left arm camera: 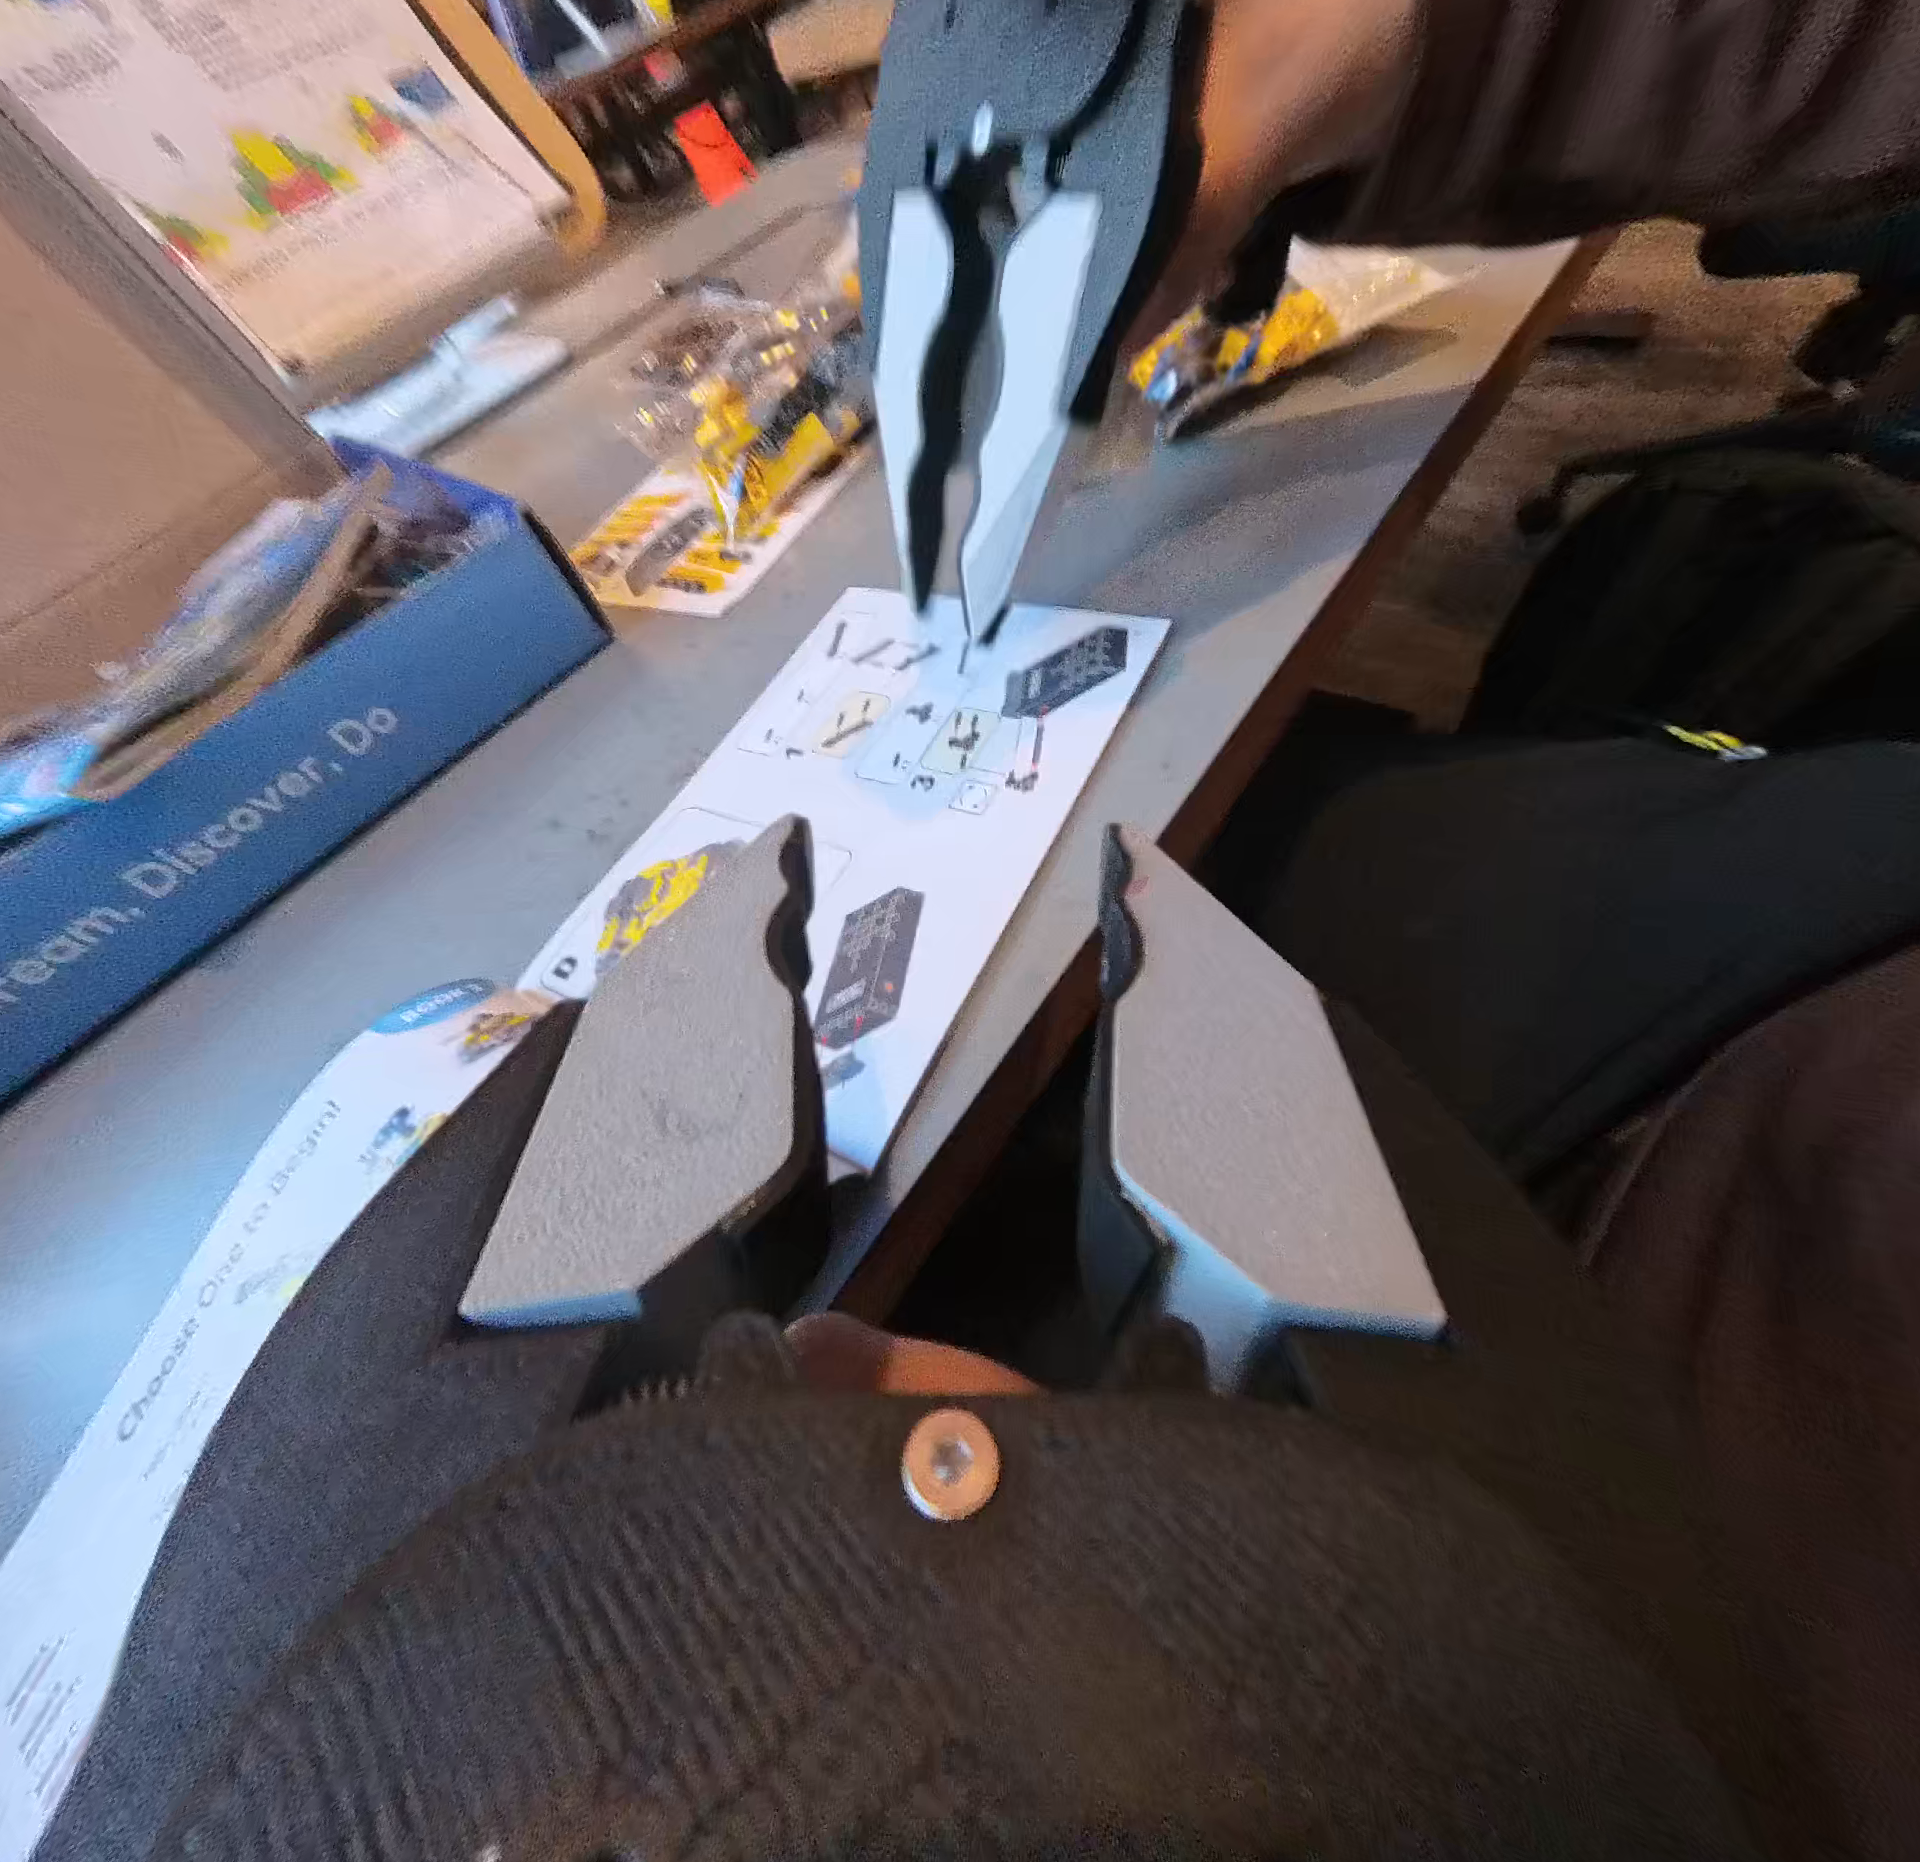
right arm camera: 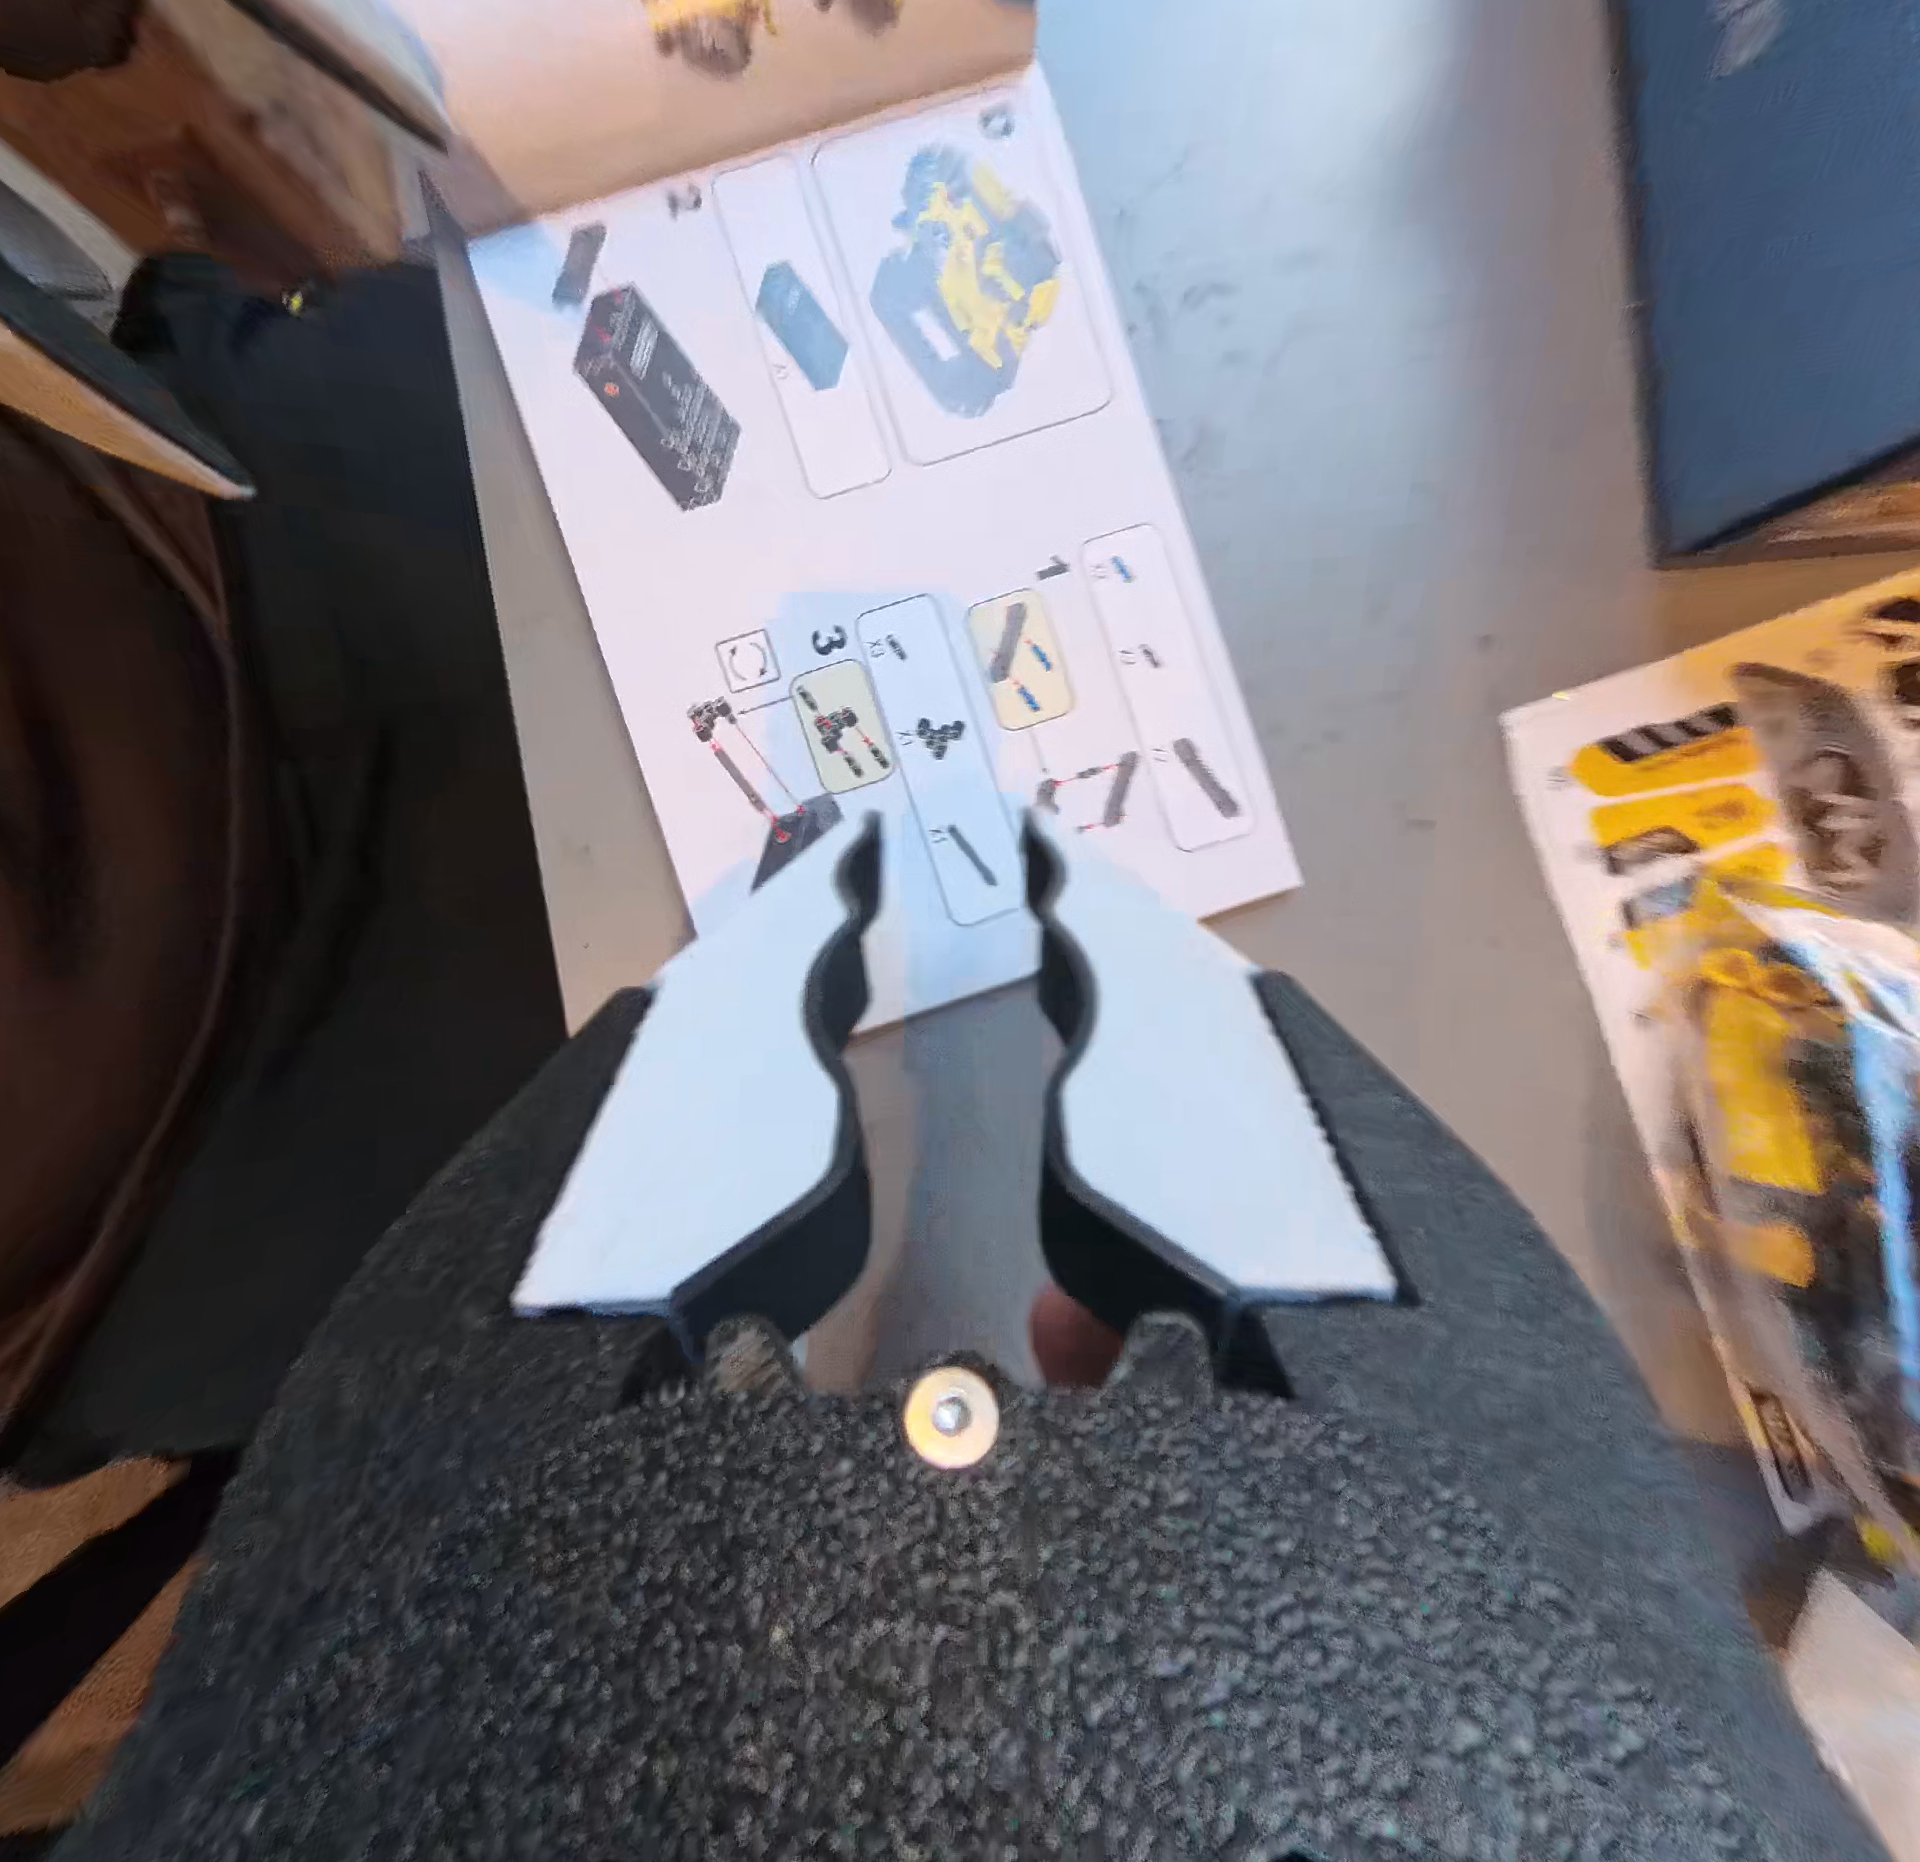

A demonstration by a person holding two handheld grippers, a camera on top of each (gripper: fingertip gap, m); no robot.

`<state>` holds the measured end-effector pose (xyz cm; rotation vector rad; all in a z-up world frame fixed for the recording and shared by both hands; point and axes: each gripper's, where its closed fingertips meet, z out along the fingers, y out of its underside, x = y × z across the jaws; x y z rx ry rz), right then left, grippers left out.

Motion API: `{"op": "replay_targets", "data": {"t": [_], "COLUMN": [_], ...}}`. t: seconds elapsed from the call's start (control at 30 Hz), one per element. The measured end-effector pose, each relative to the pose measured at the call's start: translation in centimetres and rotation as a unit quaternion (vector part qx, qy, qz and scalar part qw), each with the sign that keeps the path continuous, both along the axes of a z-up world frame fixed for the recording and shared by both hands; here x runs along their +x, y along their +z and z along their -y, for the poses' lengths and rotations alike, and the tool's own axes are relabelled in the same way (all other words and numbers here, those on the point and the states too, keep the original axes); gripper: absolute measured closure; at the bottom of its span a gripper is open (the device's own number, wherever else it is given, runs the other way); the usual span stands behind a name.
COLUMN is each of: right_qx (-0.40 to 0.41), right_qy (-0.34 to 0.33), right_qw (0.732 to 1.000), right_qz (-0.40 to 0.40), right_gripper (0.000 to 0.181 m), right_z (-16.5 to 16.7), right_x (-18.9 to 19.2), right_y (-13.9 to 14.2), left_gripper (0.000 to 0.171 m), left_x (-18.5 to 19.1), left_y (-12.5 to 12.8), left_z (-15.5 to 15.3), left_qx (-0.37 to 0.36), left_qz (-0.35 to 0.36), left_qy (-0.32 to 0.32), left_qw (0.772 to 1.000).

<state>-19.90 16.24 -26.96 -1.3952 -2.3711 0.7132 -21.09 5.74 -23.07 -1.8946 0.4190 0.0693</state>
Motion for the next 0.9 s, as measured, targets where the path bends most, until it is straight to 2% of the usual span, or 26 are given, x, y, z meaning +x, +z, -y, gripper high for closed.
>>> {"op": "replay_targets", "data": {"t": [0.07, 0.17, 0.23, 0.27, 0.33, 0.53, 0.63, 0.73, 0.83, 0.9], "right_qx": [-0.005, -0.025, -0.022, -0.024, -0.035, -0.049, -0.053, -0.096, -0.129, -0.131], "right_qy": [-0.021, -0.017, -0.004, 0.006, 0.018, 0.037, 0.010, -0.048, -0.095, -0.100], "right_qw": [0.999, 0.999, 1.000, 1.000, 0.999, 0.998, 0.994, 0.977, 0.968, 0.968], "right_qz": [-0.036, -0.030, 0.000, -0.004, -0.010, -0.029, -0.098, -0.185, -0.194, -0.192], "right_gripper": [0.131, 0.117, 0.116, 0.130, 0.123, 0.128, 0.130, 0.128, 0.117, 0.116], "right_z": [-0.8, -0.4, 0.3, 0.8, 2.1, 4.2, 3.3, 1.3, -0.5, -0.8], "right_x": [0.1, 1.6, 2.8, 3.1, 3.5, 4.0, 3.1, 2.0, 1.7, 1.5], "right_y": [1.3, 0.4, -1.5, -1.7, -1.6, -1.3, 0.6, 3.5, 4.2, 4.2], "left_gripper": [0.112, 0.109, 0.108, 0.108, 0.108, 0.109, 0.112, 0.114, 0.110, 0.109], "left_x": [-0.4, -2.5, -3.2, -3.7, -4.6, -4.6, -3.6, -5.2, -6.9, -8.8], "left_y": [-1.3, -2.3, -3.2, -3.8, -4.7, -3.5, -1.9, -0.5, 0.3, 0.9], "left_z": [0.2, -0.1, 0.2, 0.4, 0.8, 1.5, 1.8, 1.6, 1.5, 1.7], "left_qx": [-0.069, -0.117, -0.146, -0.161, -0.181, -0.152, -0.105, -0.067, -0.067, -0.058], "left_qz": [0.022, 0.019, -0.002, -0.018, -0.044, -0.015, 0.005, 0.015, 0.068, 0.076], "left_qy": [-0.018, 0.001, -0.003, -0.001, 0.010, 0.014, -0.001, 0.035, 0.056, 0.075], "left_qw": [0.997, 0.993, 0.989, 0.987, 0.983, 0.988, 0.994, 0.997, 0.994, 0.993]}}
